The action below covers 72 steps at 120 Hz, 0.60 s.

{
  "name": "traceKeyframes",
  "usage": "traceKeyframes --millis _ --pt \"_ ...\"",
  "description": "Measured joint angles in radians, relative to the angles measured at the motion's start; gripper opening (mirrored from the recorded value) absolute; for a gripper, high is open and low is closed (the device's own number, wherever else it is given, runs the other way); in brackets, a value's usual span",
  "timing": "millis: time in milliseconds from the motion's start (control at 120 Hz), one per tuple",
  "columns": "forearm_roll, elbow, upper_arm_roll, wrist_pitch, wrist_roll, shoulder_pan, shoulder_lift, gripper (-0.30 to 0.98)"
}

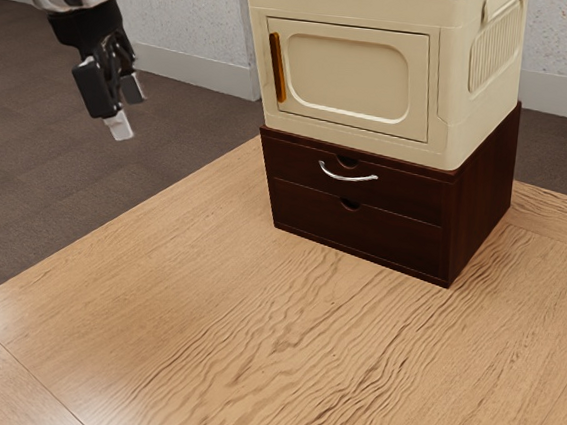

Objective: Pull the drawer handle with one arm to open the drawer

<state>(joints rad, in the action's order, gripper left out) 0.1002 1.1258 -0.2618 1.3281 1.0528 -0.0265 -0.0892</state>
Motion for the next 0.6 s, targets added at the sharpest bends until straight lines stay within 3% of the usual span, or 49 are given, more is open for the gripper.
traceKeyframes --millis 225,392,508,600 --pt "-0.002 0.016 -0.018 0.006 0.001 0.001 0.024 0.68" --pt "0.000 0.247 0.018 0.008 0.024 0.006 0.198 0.69" --pt "-0.125 0.426 0.131 0.055 0.148 0.046 0.294 0.68" --pt "-0.188 0.504 0.153 0.136 0.277 0.054 0.352 0.68"
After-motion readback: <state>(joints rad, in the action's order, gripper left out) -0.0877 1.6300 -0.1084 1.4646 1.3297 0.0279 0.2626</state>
